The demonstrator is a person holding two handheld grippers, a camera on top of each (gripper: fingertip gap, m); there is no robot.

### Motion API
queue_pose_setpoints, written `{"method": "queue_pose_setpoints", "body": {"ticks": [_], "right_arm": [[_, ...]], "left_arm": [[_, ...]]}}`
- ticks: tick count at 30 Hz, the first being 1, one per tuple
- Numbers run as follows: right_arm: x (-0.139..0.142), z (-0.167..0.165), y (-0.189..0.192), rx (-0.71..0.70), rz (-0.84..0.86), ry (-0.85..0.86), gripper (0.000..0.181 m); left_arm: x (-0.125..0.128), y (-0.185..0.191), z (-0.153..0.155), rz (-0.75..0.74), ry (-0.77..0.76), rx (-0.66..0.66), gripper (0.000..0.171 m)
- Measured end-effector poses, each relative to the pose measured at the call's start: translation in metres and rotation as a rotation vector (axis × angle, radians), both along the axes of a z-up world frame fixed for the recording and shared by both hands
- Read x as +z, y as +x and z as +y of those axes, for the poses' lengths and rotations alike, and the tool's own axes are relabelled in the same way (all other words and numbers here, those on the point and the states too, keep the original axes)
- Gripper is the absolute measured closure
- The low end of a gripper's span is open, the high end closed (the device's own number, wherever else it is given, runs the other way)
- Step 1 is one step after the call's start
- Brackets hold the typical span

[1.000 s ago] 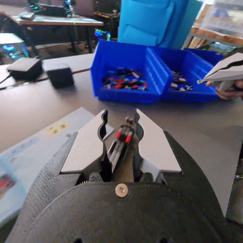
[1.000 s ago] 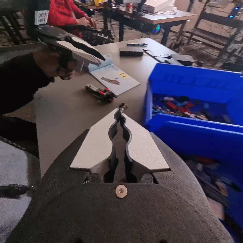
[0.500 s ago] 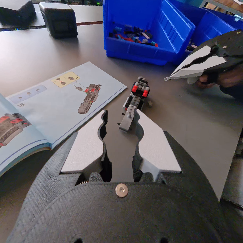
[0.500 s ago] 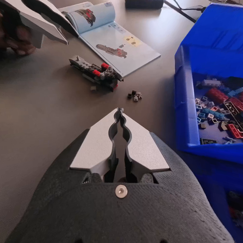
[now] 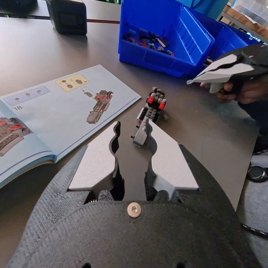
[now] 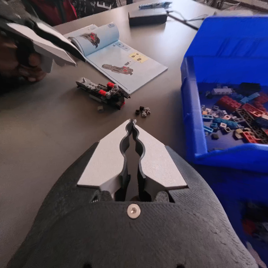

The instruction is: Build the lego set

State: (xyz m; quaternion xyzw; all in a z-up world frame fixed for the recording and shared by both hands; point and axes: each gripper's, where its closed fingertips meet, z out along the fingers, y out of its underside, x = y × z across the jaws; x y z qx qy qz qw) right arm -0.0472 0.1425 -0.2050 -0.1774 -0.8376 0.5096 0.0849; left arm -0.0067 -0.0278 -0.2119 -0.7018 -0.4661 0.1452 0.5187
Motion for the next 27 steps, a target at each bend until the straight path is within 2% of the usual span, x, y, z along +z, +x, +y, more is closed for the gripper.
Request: {"method": "queue_pose_setpoints", "body": {"ticks": [3,5,7,10,17,27], "right_arm": [[0.039,0.03,-0.007,-0.083,0.067,-0.041,0.181],[0.06,0.064,-0.026,-0.199,0.125,-0.023,0.181],[0.066,0.105,-0.049,-0.345,0.16,0.041,0.181],[0.055,0.15,-0.07,-0.519,0.108,0.096,0.181],[0.041,0.167,-0.076,-0.69,0.069,0.073,0.18],[0.041,0.193,-0.075,-0.855,0.061,-0.047,0.178]], "left_arm": [[0.002,0.0,-0.001,0.01,0.004,0.007,0.137],[0.001,0.0,-0.001,0.003,0.005,0.005,0.137],[-0.001,0.0,0.0,-0.01,0.008,-0.001,0.138],[-0.001,0.0,0.001,-0.017,0.018,-0.007,0.138],[0.002,0.0,-0.001,0.002,0.022,0.003,0.139],[-0.001,-0.001,0.0,-0.016,0.014,0.003,0.14]]}}
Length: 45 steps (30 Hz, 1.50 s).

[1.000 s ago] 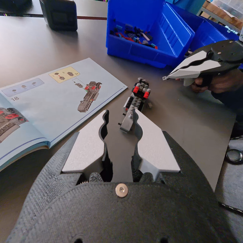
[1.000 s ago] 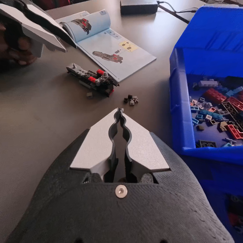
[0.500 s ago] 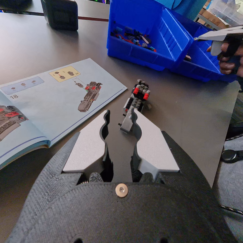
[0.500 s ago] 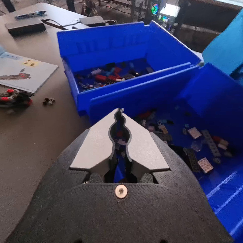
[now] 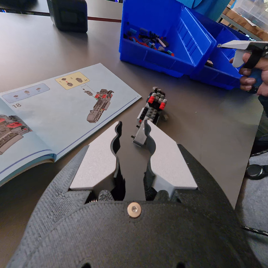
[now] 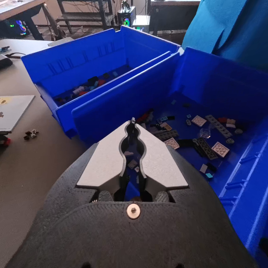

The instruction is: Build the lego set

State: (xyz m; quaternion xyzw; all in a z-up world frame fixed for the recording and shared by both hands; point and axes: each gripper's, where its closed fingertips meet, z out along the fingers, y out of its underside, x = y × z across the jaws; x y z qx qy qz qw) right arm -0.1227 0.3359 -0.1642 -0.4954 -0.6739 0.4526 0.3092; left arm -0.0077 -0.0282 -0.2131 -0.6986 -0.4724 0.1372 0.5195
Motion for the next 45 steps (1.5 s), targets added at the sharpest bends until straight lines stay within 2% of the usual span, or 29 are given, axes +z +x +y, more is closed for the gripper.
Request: {"method": "queue_pose_setpoints", "body": {"ticks": [2,8,15,22,26,30,35,40,45], "right_arm": [[0.0,0.004,0.002,-0.012,-0.001,-0.036,0.171],[0.003,0.009,0.01,0.001,0.019,-0.159,0.17],[0.028,-0.024,0.041,0.224,0.156,-0.422,0.169],[0.016,-0.034,0.052,0.266,0.184,-0.541,0.169],[0.019,-0.032,0.053,0.271,0.205,-0.575,0.167],[0.02,-0.031,0.053,0.274,0.207,-0.597,0.166],[0.02,-0.028,0.052,0.259,0.213,-0.599,0.166],[0.024,-0.022,0.052,0.235,0.242,-0.622,0.166],[0.027,-0.018,0.055,0.242,0.256,-0.651,0.166]], "left_arm": [[-0.001,0.0,0.0,-0.003,-0.002,0.003,0.14],[-0.004,-0.001,-0.001,-0.018,-0.016,0.01,0.141],[-0.005,-0.002,-0.001,-0.013,-0.047,0.022,0.141],[0.002,-0.008,0.005,0.038,-0.047,0.058,0.138],[0.01,-0.013,0.016,0.095,-0.062,0.104,0.134],[0.027,-0.014,0.038,0.143,-0.041,0.125,0.131],[0.048,-0.014,0.087,0.215,0.064,0.112,0.13],[0.029,-0.01,0.126,0.176,0.092,0.107,0.13],[0.025,-0.013,0.129,0.171,0.045,0.129,0.131]]}}
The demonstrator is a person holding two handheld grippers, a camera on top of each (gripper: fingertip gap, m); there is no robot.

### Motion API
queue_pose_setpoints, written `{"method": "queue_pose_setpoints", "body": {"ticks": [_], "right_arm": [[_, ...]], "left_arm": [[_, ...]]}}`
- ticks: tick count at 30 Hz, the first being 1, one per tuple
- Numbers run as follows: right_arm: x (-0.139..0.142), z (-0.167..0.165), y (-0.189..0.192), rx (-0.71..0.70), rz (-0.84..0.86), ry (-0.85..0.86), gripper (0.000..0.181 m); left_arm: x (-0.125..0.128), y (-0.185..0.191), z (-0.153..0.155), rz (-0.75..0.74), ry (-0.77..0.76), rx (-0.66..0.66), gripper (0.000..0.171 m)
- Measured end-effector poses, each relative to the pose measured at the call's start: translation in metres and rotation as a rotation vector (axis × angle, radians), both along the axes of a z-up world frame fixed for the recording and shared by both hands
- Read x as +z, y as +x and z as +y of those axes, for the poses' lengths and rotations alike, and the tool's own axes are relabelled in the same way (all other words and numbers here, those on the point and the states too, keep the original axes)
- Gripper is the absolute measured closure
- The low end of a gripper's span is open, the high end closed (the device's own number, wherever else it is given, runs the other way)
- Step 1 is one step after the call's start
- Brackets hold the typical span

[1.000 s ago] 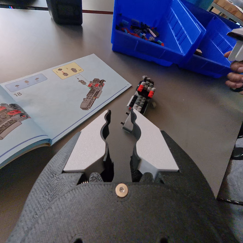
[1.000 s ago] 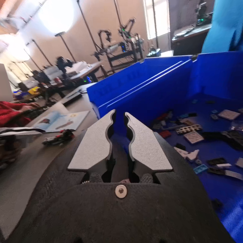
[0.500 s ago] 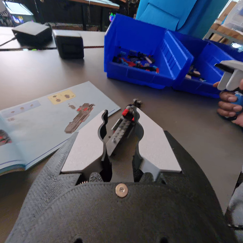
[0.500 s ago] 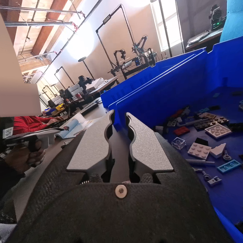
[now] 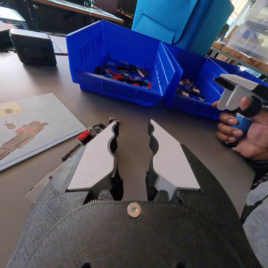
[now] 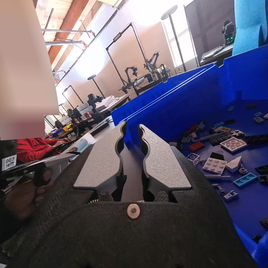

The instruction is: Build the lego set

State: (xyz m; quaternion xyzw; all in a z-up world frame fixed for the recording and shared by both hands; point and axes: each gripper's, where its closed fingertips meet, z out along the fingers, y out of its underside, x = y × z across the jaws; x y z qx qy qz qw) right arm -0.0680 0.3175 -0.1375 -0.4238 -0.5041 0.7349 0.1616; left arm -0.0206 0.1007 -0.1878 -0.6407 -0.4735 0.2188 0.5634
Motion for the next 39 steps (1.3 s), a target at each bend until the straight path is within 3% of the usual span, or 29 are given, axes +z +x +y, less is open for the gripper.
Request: {"method": "queue_pose_setpoints", "body": {"ticks": [10,30,39], "right_arm": [[0.005,0.04,0.0,-0.197,0.032,-0.026,0.168],[0.0,0.046,-0.005,-0.223,-0.001,-0.01,0.167],[-0.016,0.048,-0.018,-0.288,-0.097,0.102,0.174]], "left_arm": [[-0.005,-0.002,-0.001,-0.03,-0.008,0.01,0.133],[-0.017,-0.007,0.001,-0.1,-0.054,0.019,0.136],[-0.027,-0.01,0.006,-0.112,-0.214,0.059,0.137]]}}
